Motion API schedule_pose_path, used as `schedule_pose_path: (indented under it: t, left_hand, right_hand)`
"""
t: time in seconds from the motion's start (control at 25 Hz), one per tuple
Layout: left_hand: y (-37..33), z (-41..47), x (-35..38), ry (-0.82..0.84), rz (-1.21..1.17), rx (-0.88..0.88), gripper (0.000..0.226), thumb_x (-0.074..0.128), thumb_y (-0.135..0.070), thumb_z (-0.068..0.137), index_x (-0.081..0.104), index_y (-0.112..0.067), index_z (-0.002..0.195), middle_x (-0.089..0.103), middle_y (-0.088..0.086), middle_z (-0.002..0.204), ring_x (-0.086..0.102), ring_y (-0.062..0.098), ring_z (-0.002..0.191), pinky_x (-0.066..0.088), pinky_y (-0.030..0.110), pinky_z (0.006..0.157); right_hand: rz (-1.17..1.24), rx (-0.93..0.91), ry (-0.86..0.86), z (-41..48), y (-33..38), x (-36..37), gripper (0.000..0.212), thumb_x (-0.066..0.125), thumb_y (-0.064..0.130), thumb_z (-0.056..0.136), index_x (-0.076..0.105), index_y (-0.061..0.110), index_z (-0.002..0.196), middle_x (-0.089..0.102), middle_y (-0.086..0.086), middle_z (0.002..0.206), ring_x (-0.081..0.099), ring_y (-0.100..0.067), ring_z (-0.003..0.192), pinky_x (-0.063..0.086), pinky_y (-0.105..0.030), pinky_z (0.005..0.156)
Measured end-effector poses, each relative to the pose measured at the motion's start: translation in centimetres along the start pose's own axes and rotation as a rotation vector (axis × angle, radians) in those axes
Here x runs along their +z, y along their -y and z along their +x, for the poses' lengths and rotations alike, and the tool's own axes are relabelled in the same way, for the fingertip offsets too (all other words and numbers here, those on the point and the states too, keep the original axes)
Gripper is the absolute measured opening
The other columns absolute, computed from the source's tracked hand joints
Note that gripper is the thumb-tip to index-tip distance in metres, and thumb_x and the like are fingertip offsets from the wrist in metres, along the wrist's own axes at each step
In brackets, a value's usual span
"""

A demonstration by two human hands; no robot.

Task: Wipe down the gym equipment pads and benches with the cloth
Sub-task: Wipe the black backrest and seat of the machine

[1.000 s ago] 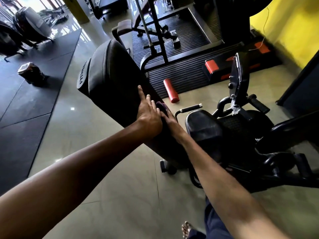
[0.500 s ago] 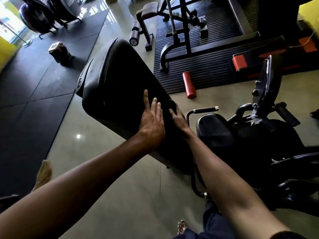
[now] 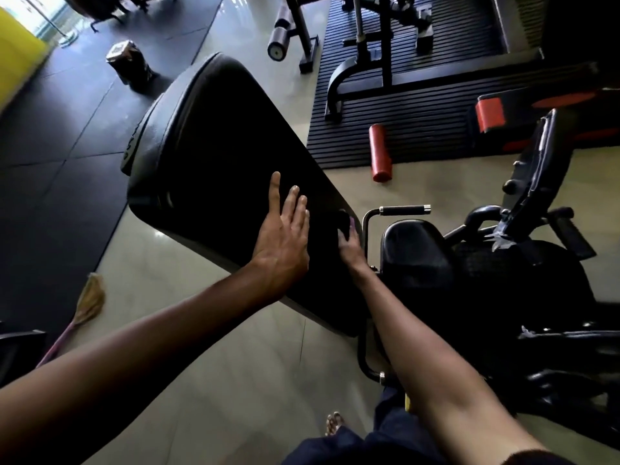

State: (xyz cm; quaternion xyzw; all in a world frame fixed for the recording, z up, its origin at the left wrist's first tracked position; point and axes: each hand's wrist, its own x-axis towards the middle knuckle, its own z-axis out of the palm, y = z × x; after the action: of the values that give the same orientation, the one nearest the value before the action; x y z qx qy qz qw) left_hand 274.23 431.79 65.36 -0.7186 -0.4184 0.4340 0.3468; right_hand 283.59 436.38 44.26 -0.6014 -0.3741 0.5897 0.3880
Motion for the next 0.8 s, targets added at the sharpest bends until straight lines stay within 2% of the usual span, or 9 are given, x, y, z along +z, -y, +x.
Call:
schedule_pose_path:
  t: [0.12, 0.24, 0.32, 0.44, 0.52, 0.6, 0.64, 0.76, 0.8]
  left_hand:
    - [-0.3, 0.6, -0.2, 0.024, 0.007, 0.012, 0.08, 0.012, -0.063, 0.101, 0.005, -0.013, 0.162, -0.008, 0.024, 0.166, -0.014, 0.047, 0.152, -0.02, 0.079, 0.105]
    - [-0.8, 1.1, -0.2, 0.022, 0.006, 0.022, 0.078, 0.014, -0.064, 0.101, 0.006, -0.017, 0.162, -0.009, 0.024, 0.166, -0.015, 0.049, 0.15, -0.018, 0.08, 0.106]
    - [-1.0, 1.6, -0.3, 0.041, 0.004, 0.043, 0.078, 0.014, -0.065, 0.101, 0.005, -0.018, 0.162, -0.01, 0.024, 0.166, -0.017, 0.05, 0.15, -0.016, 0.08, 0.106]
    - [-1.4, 2.8, -0.3, 0.069, 0.008, 0.06, 0.078, 0.012, -0.067, 0.1, 0.003, -0.021, 0.162, -0.012, 0.023, 0.166, -0.02, 0.051, 0.148, -0.02, 0.083, 0.1]
    - [-1.7, 3.6, -0.4, 0.088, 0.003, 0.069, 0.078, 0.012, -0.067, 0.1, 0.001, -0.023, 0.162, -0.013, 0.022, 0.166, -0.021, 0.052, 0.148, -0.02, 0.084, 0.099]
    - [-2.0, 4.1, -0.5, 0.107, -0.007, 0.069, 0.077, 0.012, -0.067, 0.1, 0.0, -0.023, 0.162, -0.013, 0.021, 0.166, -0.021, 0.052, 0.148, -0.018, 0.084, 0.1]
    - [-2.0, 4.2, -0.4, 0.11, -0.009, 0.066, 0.076, 0.012, -0.066, 0.1, 0.0, -0.023, 0.162, -0.013, 0.021, 0.166, -0.021, 0.053, 0.147, -0.018, 0.083, 0.101]
    - [-2.1, 4.4, -0.3, 0.113, -0.027, 0.06, 0.076, 0.015, -0.067, 0.1, 0.004, -0.025, 0.162, -0.015, 0.021, 0.166, -0.022, 0.053, 0.147, -0.019, 0.082, 0.102]
    - [-2.2, 4.4, -0.3, 0.122, -0.024, 0.058, 0.075, 0.015, -0.068, 0.099, 0.005, -0.028, 0.162, -0.015, 0.021, 0.166, -0.023, 0.054, 0.146, -0.019, 0.082, 0.102]
  right_hand:
    - [0.051, -0.137, 0.018, -0.3, 3.3, 0.6, 0.065, 0.046, 0.037, 0.107, 0.014, 0.031, 0.163, 0.018, 0.0, 0.17, 0.025, -0.019, 0.153, 0.02, -0.032, 0.124]
    - [0.138, -0.305, 0.046, -5.5, 1.3, 1.5, 0.069, 0.047, 0.042, 0.104, 0.014, 0.031, 0.163, 0.018, 0.011, 0.169, 0.021, 0.0, 0.151, 0.024, -0.009, 0.112]
    - [0.116, -0.31, 0.041, -6.6, -2.0, 1.5, 0.066, 0.047, 0.041, 0.106, 0.016, 0.033, 0.163, 0.019, 0.017, 0.168, 0.021, 0.008, 0.149, 0.022, -0.007, 0.112]
    - [0.082, -0.17, -0.017, -2.7, -4.4, 0.9, 0.06, 0.044, 0.039, 0.109, 0.017, 0.039, 0.162, 0.018, 0.012, 0.169, 0.021, -0.006, 0.153, 0.018, -0.034, 0.123]
    - [0.023, 0.031, -0.018, 1.8, -3.2, 0.1, 0.061, 0.041, 0.037, 0.11, 0.012, 0.031, 0.163, 0.012, 0.0, 0.171, 0.021, -0.02, 0.155, 0.016, -0.042, 0.123]
    - [-0.001, 0.08, -0.002, 4.8, -0.4, -0.5, 0.063, 0.041, 0.038, 0.109, 0.012, 0.027, 0.163, 0.012, -0.001, 0.171, 0.021, -0.024, 0.155, 0.012, -0.047, 0.126]
    - [0.028, 0.007, 0.001, 5.1, 1.2, -0.5, 0.063, 0.043, 0.036, 0.109, 0.013, 0.027, 0.163, 0.014, 0.0, 0.171, 0.02, -0.021, 0.155, 0.01, -0.047, 0.127]
    - [0.156, -0.266, 0.053, 1.4, 3.4, 0.2, 0.064, 0.046, 0.028, 0.108, 0.013, 0.025, 0.163, 0.018, 0.004, 0.17, 0.019, -0.004, 0.153, 0.014, -0.009, 0.118]
    - [0.165, -0.312, 0.063, -0.4, 2.5, 0.5, 0.065, 0.045, 0.029, 0.108, 0.011, 0.027, 0.164, 0.018, 0.007, 0.169, 0.02, 0.001, 0.152, 0.016, -0.003, 0.113]
